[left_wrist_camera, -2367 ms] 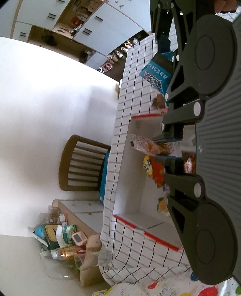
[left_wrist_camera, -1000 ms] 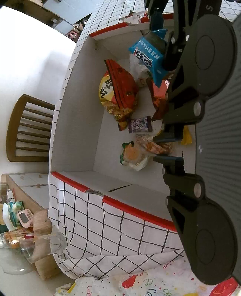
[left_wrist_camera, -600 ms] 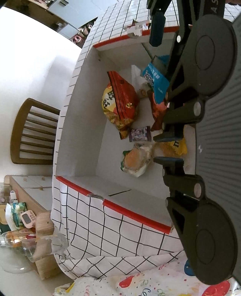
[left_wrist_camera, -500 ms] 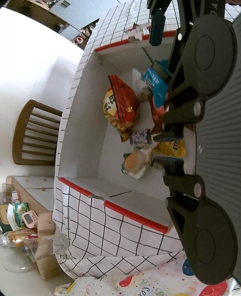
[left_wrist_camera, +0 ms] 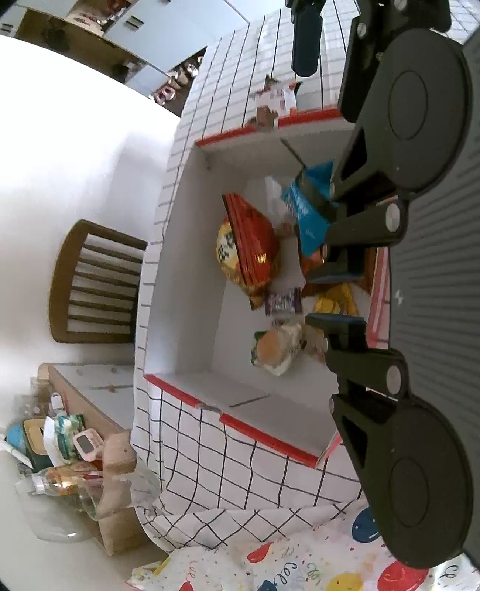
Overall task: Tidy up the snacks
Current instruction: 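Withdraw both tools from the box back toward the remaining snacks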
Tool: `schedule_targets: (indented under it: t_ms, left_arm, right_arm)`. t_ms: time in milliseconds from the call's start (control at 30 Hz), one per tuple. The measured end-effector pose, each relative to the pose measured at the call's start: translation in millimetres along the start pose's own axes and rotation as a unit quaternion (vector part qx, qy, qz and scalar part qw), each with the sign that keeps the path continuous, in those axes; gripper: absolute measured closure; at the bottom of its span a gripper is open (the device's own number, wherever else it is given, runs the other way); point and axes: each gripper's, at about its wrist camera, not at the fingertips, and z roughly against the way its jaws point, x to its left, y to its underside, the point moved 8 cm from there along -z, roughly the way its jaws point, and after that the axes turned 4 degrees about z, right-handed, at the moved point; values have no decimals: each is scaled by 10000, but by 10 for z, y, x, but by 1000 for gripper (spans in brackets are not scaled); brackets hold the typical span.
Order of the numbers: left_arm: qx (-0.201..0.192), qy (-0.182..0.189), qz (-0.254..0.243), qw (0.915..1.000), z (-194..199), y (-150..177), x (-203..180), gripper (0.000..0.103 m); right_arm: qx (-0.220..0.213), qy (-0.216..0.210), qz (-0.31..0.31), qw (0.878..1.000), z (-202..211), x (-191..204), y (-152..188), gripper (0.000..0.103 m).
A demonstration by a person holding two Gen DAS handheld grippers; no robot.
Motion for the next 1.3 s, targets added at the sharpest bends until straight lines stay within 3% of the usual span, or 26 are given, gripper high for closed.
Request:
schedule_targets:
  t_ms: [267, 333, 400, 433, 633, 700, 800, 933, 1067, 1300]
  left_arm:
    - [-204, 155, -92, 9996, 236, 59, -254, 85]
    - [-272, 209, -126, 9993, 296, 68, -328, 73]
    - [-381, 261, -151, 9988, 366, 70, -400, 39]
    - [-477, 289, -163, 9983, 415, 71, -445, 33]
    - [-667, 519, -347, 9958, 606, 114, -752, 30]
    - [-726, 560, -470, 9947, 657, 139, -883, 25]
    - [-806, 698, -574, 9926, 716, 193, -1063, 18]
    - [-853, 849, -695, 9903, 731, 279, -1310, 17]
    - [-888, 1108, -752, 9870, 712, 364, -1518, 2]
    - [-721, 1444, -792, 9837, 581, 520, -1858, 2]
  right_arm:
    - [-237, -90, 92, 9996, 383, -93, 82, 14]
    - [-308, -83, 140, 9994, 481, -128, 97, 14]
    - [-365, -99, 142, 9992, 580, -170, 114, 14]
    - [-396, -122, 147, 9990, 631, -190, 119, 14]
    - [-575, -188, 196, 9980, 923, -332, 162, 13]
    - [-632, -171, 202, 9976, 1023, -399, 182, 12]
    - [-733, -89, 229, 9970, 1167, -537, 221, 2]
    - [-855, 79, 148, 9962, 1343, -765, 291, 0]
    - [-945, 208, -11, 9953, 1479, -990, 376, 0]
    - [-973, 422, -293, 9939, 1596, -1394, 517, 0]
